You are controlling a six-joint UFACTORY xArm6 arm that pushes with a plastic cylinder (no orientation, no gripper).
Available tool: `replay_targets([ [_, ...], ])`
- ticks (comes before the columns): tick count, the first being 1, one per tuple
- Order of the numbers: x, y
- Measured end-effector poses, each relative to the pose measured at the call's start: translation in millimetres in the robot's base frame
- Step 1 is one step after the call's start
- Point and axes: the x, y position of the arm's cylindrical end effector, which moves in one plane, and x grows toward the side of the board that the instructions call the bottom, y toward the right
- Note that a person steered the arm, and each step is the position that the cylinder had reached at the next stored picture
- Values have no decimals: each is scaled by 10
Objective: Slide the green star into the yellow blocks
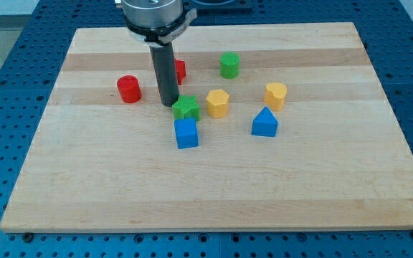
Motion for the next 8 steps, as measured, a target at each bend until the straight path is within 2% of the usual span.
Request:
replay_targets([
  [2,14,-295],
  [4,376,-328],
  [5,375,-169],
  [7,324,575],
  [8,164,746],
])
